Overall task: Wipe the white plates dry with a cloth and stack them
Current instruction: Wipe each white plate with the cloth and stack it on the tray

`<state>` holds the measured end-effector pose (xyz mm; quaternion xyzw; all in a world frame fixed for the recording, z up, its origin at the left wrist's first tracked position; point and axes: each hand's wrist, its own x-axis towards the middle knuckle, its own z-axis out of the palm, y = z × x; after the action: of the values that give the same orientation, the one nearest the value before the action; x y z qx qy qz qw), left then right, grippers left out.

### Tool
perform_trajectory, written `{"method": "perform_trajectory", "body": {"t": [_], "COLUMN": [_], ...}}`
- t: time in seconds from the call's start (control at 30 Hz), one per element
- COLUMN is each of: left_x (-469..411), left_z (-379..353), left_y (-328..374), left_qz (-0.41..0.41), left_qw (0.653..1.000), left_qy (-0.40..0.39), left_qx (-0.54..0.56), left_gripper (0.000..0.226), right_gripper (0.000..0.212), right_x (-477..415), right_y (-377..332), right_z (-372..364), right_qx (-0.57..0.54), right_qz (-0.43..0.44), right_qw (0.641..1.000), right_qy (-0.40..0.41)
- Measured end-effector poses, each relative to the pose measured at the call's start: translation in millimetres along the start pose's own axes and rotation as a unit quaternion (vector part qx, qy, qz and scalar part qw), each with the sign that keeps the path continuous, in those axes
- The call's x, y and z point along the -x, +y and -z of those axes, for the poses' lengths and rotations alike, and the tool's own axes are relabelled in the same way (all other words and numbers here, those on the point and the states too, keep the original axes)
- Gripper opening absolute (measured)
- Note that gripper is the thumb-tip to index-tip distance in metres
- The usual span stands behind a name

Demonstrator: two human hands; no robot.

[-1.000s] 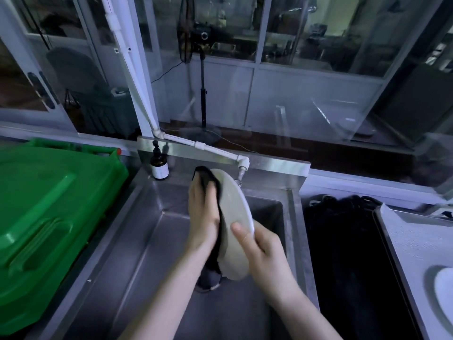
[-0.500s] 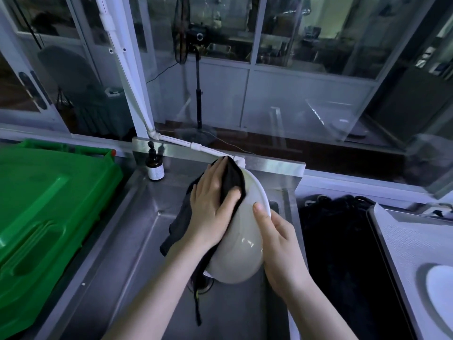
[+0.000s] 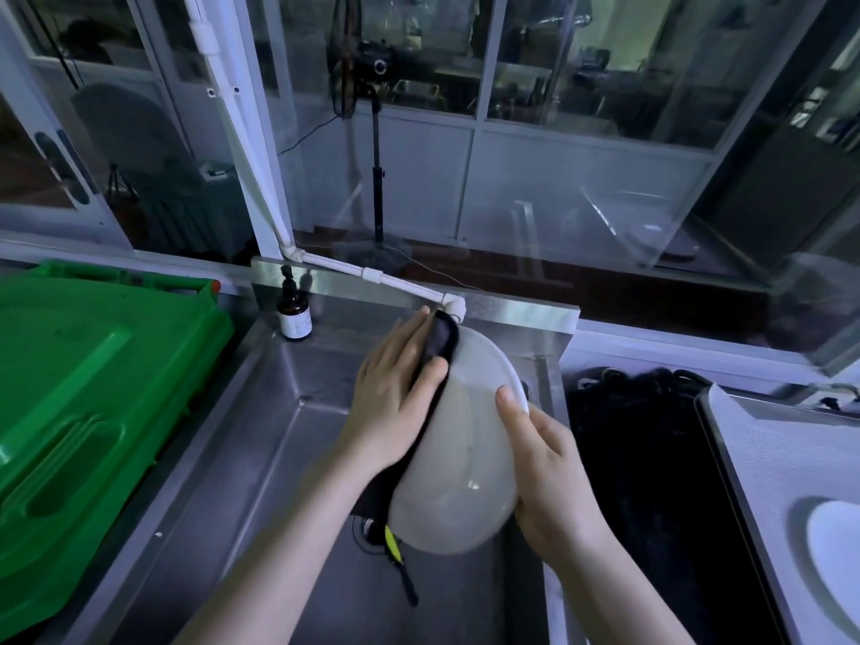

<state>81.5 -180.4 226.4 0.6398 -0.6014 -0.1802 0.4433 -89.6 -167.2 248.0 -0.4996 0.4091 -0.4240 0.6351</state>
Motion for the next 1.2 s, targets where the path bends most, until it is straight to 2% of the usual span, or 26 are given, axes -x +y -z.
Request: {"method": "perform_trajectory", "body": {"t": [0.13,0.23,0.33,0.47,0.57,0.73,0.87,1.0,1.2], "left_x": [22.7,45.2,66.9,77.5,61.2,32.5,48.1,46.2,-2.4], "left_z": [2.4,-6.6,-21.7,-45.5,-44.0,-17.9,-23.9,-31.2,-4.5], "left_y": [-14.7,-14.5,-5.9,12.3,14.0,2.5,15.2,29.1,16.6], "left_qz": [0.004,-0.019,-0.083,-0.143,-0.13,-0.068,-0.112,-0.159,-0.117], "left_qw": [0.999,0.998,0.996,0.976,0.973,0.988,0.983,0.967,0.965], "left_qy": [-0.019,-0.002,0.03,0.002,-0.003,0.005,-0.014,-0.05,-0.079], "left_qx": [0.05,0.06,-0.032,-0.161,-0.192,-0.142,-0.141,-0.194,-0.22], "left_gripper": [0.053,0.058,0.056,0.056,0.057,0.055,0.056,0.056,0.061], "right_gripper": [0.043,0.038,0.036,0.055,0.048,0.04,0.038,0.049,0.05], "right_x": [-3.8,-11.1,-17.1,-18.4,-14.2,-14.4,-20.1,-16.9,-12.1], "right_y": [-10.1,-13.6,-11.7,-0.8,3.7,-10.8,-18.7,-6.8,-4.8], "right_z": [17.8,27.2,25.3,8.2,-0.1,5.0,7.2,-1.3,1.5], "right_qx": [-0.044,-0.094,-0.131,-0.183,-0.216,-0.195,-0.197,-0.219,-0.206], "right_qz": [-0.02,-0.02,-0.022,-0.068,-0.078,-0.039,-0.026,-0.053,-0.057], "right_qw": [0.998,0.993,0.986,0.974,0.967,0.974,0.974,0.969,0.974], "right_qy": [0.04,0.066,0.098,0.118,0.108,0.11,0.11,0.101,0.073]}}
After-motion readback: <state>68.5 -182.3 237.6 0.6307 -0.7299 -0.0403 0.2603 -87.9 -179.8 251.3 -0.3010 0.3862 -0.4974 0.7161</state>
